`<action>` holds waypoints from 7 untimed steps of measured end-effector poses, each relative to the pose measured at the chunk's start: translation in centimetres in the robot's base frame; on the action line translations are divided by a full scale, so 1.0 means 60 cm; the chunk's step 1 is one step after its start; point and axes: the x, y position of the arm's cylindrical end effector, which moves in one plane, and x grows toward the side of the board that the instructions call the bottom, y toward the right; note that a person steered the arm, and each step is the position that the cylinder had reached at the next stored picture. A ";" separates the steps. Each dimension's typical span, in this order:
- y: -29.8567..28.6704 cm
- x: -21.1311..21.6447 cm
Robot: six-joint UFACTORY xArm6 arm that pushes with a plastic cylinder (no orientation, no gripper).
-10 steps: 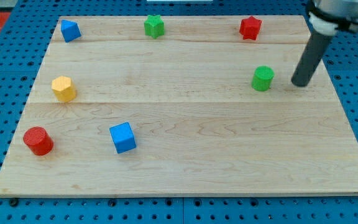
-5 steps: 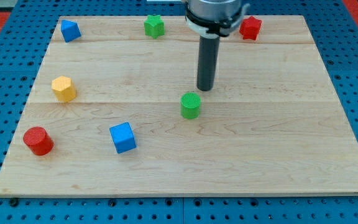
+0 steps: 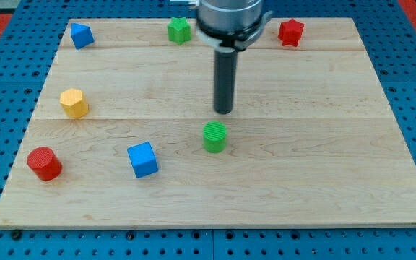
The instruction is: Push the green circle to the right of the blue cube
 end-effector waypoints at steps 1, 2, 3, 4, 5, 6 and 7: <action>0.015 0.070; 0.028 0.078; 0.126 -0.018; 0.244 -0.160; 0.132 -0.269; 0.002 -0.338; -0.180 -0.375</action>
